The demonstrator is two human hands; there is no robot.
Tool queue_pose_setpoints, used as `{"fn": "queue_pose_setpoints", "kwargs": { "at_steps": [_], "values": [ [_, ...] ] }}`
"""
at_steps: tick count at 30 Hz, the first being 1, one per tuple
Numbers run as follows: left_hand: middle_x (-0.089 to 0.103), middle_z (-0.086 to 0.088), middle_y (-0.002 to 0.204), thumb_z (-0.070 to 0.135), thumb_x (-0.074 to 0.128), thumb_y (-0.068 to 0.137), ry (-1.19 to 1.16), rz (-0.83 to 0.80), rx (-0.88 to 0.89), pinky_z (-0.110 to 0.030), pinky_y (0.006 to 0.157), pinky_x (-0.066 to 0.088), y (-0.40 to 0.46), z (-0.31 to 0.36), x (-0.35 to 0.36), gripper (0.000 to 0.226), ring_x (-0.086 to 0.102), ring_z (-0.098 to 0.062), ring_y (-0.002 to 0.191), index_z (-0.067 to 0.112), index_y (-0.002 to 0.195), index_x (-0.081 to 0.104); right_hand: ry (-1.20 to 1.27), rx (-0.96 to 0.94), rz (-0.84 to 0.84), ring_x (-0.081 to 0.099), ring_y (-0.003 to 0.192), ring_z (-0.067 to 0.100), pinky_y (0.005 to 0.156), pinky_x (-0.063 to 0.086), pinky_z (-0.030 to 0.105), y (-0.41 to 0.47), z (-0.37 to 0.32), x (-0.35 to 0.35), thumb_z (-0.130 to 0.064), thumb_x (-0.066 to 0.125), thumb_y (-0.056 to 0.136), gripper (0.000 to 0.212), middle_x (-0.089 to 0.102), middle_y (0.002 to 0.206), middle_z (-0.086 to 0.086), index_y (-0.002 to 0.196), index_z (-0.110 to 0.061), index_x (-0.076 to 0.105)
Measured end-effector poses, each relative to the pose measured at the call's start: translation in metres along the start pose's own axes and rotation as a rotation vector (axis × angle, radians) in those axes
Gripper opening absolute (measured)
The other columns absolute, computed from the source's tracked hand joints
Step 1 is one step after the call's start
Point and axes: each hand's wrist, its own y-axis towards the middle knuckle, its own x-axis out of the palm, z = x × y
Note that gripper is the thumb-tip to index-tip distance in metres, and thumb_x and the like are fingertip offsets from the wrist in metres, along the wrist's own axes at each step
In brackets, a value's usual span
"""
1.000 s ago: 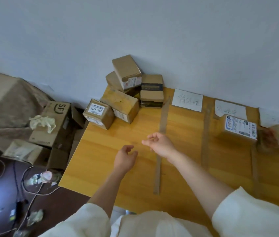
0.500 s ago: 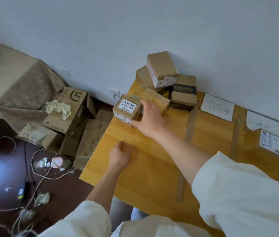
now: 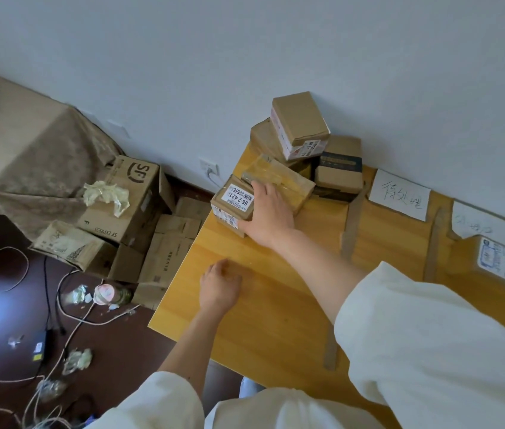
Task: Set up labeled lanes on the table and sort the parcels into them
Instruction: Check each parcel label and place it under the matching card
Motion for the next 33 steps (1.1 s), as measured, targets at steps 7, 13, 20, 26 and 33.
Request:
{"fn": "queue_pose_setpoints", "kwargs": {
  "at_steps": [7, 13, 20, 26, 33],
  "values": [
    [0.054, -0.003, 0.136, 0.028, 0.061, 0.086, -0.086, 0.004, -0.03, -0.042, 0.102, 0.044, -0.002, 0.001, -0.003, 0.051, 0.048, -0.026, 0.125, 0.024, 0.136, 0.05, 0.388, 0.113, 0.09, 0.042, 0.131, 0.017, 0.107, 0.04, 0.034, -0.038, 0.028, -0.011, -0.039, 0.077, 0.073, 0.091, 0.037, 0.144, 0.002, 0.148, -0.016, 0.031],
    [0.057, -0.003, 0.132, 0.026, 0.06, 0.091, -0.224, -0.027, -0.051, -0.029, 0.081, 0.046, -0.012, 0.014, -0.007, 0.05, 0.057, -0.021, 0.099, 0.018, 0.139, 0.048, 0.704, 0.317, 0.153, 0.05, 0.117, 0.006, 0.098, 0.043, 0.026, -0.083, 0.063, -0.031, -0.04, 0.078, 0.074, 0.085, 0.05, 0.132, -0.008, 0.146, -0.02, 0.037],
    [0.063, -0.005, 0.123, 0.024, 0.06, 0.092, -0.346, -0.075, 0.025, -0.026, 0.08, 0.04, -0.032, 0.047, -0.002, 0.041, 0.055, -0.016, 0.098, 0.017, 0.133, 0.055, 1.029, 0.486, 0.156, 0.059, 0.106, 0.001, 0.091, 0.053, 0.03, -0.138, 0.105, -0.05, -0.036, 0.077, 0.076, 0.078, 0.059, 0.122, -0.013, 0.144, -0.023, 0.039],
    [0.066, 0.0, 0.114, 0.04, 0.055, 0.094, -0.469, -0.177, 0.106, -0.041, 0.101, 0.047, -0.056, 0.081, 0.015, 0.036, 0.06, -0.018, 0.111, 0.022, 0.125, 0.059, 1.207, 0.578, 0.168, 0.065, 0.105, 0.008, 0.095, 0.054, 0.033, -0.178, 0.143, -0.057, -0.032, 0.074, 0.082, 0.078, 0.066, 0.117, -0.004, 0.147, -0.013, 0.035],
    [0.064, 0.002, 0.12, 0.048, 0.052, 0.094, -0.481, -0.29, 0.185, -0.038, 0.097, 0.047, -0.089, 0.123, 0.046, 0.045, 0.059, -0.016, 0.112, 0.02, 0.128, 0.058, 1.303, 0.672, 0.219, 0.065, 0.105, 0.015, 0.088, 0.056, 0.034, -0.213, 0.183, -0.063, -0.026, 0.071, 0.085, 0.066, 0.068, 0.116, 0.003, 0.142, -0.012, 0.04]
  ]
}}
